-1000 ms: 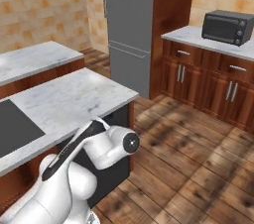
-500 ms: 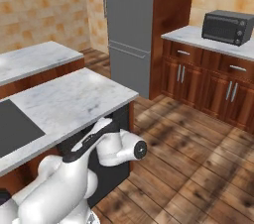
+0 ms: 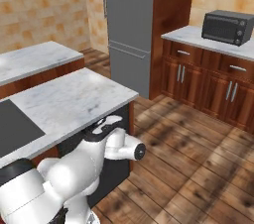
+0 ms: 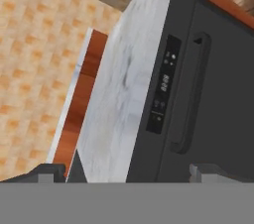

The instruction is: Open the dishwasher door and pull out the top rack.

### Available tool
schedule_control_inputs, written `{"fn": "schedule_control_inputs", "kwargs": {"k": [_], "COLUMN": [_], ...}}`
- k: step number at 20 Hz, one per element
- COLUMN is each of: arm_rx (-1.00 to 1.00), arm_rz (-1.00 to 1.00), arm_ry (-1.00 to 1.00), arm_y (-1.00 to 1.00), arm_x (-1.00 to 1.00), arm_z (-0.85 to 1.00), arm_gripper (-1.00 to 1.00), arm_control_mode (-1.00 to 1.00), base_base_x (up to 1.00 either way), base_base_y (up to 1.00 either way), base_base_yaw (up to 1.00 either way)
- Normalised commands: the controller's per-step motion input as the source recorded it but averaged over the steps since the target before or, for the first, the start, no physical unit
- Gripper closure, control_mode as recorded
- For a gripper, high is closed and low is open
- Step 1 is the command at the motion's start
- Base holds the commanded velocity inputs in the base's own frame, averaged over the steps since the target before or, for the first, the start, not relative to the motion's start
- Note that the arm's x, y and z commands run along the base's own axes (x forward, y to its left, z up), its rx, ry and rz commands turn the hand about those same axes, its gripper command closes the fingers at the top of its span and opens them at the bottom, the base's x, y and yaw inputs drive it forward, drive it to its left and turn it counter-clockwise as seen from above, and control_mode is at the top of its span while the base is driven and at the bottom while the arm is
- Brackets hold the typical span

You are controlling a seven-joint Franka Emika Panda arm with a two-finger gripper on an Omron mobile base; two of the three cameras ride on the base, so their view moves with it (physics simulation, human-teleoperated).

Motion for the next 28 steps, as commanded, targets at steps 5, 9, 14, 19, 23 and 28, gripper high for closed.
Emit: {"fn": "schedule_control_inputs", "kwargs": {"k": [5,9,14,19,23,28], "arm_rx": [0.05,0.03,0.03,0.02,0.02,0.02], "arm_rz": [0.04,0.04,0.04,0.05,0.04,0.04], "arm_ry": [0.00,0.00,0.00,0.00,0.00,0.00], "arm_y": [0.20,0.19,0.18,0.17,0.13,0.13], "arm_x": [0.25,0.22,0.19,0.16,0.10,0.11], "arm_z": [-0.38,-0.38,-0.33,-0.33,-0.29,-0.29], "arm_gripper": [-1.00,-1.00,-1.00,-1.00,-1.00,-1.00], "arm_control_mode": [-1.00,-1.00,-1.00,-1.00,-1.00,-1.00], "base_base_x": [0.00,0.00,0.00,0.00,0.00,0.00], "base_base_y": [0.00,0.00,0.00,0.00,0.00,0.00], "base_base_yaw": [0.00,0.00,0.00,0.00,0.00,0.00]}}
